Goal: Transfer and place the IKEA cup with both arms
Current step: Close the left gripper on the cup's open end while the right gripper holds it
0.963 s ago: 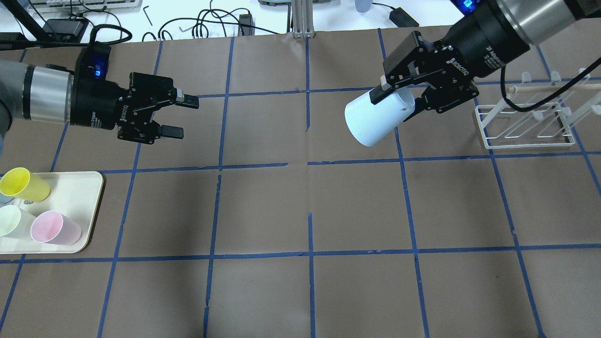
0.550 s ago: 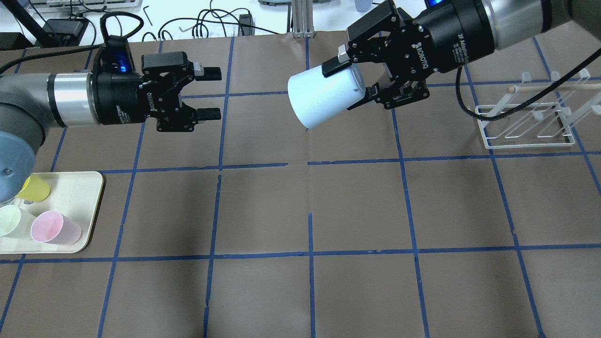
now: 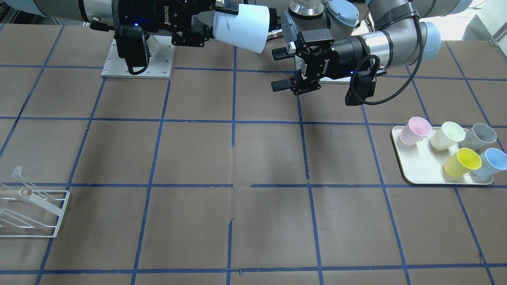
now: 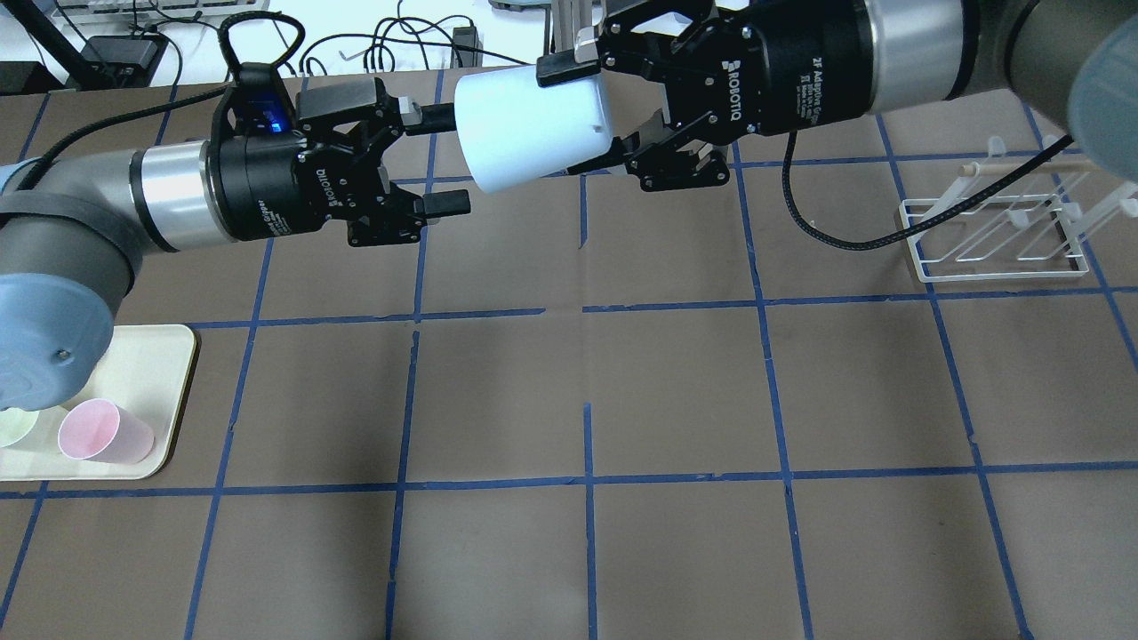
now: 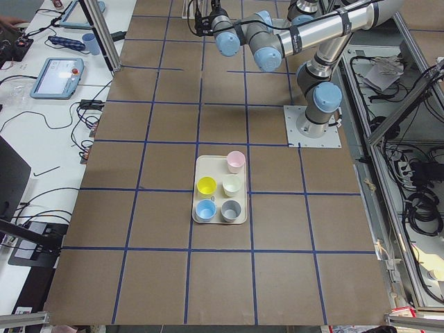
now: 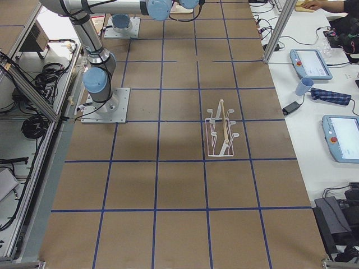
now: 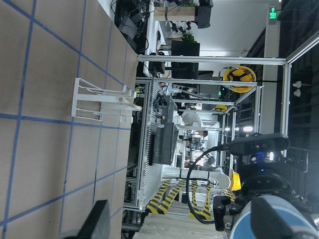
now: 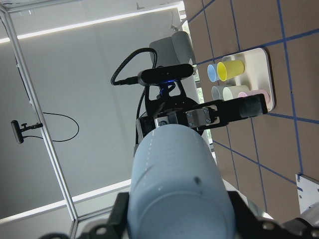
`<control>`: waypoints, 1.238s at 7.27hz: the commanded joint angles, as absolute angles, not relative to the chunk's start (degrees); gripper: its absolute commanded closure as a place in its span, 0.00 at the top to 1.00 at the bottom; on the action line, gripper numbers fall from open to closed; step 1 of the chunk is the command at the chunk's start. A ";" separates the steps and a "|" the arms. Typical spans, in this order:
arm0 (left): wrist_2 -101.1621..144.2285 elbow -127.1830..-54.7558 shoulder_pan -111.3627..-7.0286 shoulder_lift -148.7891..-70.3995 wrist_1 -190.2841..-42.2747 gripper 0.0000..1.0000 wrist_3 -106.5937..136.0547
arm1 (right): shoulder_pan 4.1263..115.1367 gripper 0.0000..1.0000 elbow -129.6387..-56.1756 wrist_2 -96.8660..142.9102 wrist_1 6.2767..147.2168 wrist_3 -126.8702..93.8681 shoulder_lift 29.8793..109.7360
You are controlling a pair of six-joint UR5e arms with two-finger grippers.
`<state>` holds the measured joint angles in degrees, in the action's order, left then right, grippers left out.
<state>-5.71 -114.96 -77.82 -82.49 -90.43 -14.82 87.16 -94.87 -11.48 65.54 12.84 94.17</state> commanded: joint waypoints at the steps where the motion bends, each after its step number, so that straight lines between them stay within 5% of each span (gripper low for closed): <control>1: -2.39 -115.14 -78.92 -81.13 -90.35 1.00 -13.46 | 87.28 0.44 -95.19 -10.37 65.57 12.83 94.22; 9: 3.58 -120.14 -79.63 -79.37 -83.58 1.00 -12.48 | 87.89 0.44 -95.01 -9.84 66.09 12.48 94.13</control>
